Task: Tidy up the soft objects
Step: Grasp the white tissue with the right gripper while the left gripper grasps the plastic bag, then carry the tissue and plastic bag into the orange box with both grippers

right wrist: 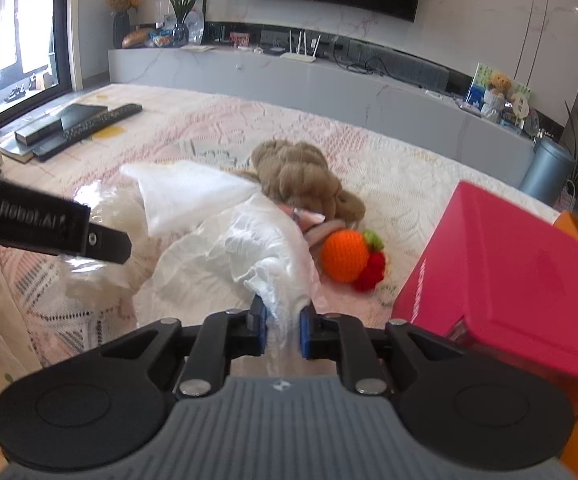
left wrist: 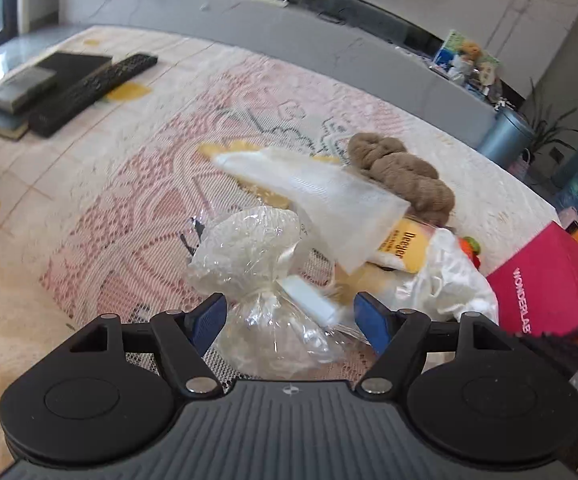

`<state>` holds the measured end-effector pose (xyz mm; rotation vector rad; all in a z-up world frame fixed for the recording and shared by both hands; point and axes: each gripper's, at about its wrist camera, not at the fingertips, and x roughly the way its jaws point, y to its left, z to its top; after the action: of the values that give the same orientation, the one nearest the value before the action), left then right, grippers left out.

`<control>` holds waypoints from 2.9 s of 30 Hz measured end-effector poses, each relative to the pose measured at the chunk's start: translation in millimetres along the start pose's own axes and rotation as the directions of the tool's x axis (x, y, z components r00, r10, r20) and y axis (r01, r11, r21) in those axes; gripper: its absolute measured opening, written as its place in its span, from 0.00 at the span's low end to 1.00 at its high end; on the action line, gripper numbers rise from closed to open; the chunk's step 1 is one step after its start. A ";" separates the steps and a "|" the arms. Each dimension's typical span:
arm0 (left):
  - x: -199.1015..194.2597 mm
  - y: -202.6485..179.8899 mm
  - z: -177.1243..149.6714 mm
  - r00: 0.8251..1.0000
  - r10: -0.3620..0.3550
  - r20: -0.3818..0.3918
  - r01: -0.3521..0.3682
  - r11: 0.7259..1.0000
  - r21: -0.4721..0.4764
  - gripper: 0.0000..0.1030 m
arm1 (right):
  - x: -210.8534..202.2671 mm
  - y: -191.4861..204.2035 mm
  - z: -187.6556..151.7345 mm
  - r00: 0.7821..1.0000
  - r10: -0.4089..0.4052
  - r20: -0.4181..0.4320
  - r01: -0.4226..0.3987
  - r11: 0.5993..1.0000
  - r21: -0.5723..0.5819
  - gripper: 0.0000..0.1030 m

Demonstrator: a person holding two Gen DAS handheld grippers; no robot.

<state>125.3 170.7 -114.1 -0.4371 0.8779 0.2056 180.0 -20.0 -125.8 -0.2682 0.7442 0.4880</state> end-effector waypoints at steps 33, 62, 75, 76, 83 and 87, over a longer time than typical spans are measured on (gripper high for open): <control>-26.9 -13.1 -21.4 0.997 0.011 0.072 -0.017 0.997 0.078 0.42 | -7.2 -3.6 -13.0 0.995 0.094 -0.027 -0.094 0.996 0.008 0.15; -121.1 -168.9 -35.5 0.890 -0.443 0.108 0.364 0.832 0.419 0.41 | -213.9 -139.6 -20.4 0.980 0.041 0.195 -0.114 0.919 0.377 0.15; -57.1 -302.1 -19.9 0.893 -0.426 -0.144 0.410 0.642 0.647 0.41 | -188.9 -273.3 -10.4 0.995 0.089 0.053 -0.103 0.830 0.548 0.16; -49.7 -305.7 -20.3 0.895 -0.413 -0.168 0.416 0.638 0.648 0.41 | -179.7 -281.9 -10.0 0.993 0.110 0.034 -0.110 0.822 0.559 0.16; -0.8 -331.6 -17.7 0.925 -0.288 -0.248 0.377 0.613 0.694 0.41 | -116.6 -331.0 -18.0 0.968 0.247 -0.043 -0.156 0.727 0.669 0.16; 17.7 -341.0 -15.4 0.938 -0.231 -0.257 0.345 0.589 0.731 0.41 | -84.6 -345.3 -20.1 0.950 0.305 -0.064 -0.171 0.681 0.712 0.16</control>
<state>244.7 -140.8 -39.4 0.2318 0.9263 -0.5190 292.2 -351.3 -59.1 0.5259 1.0991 0.3953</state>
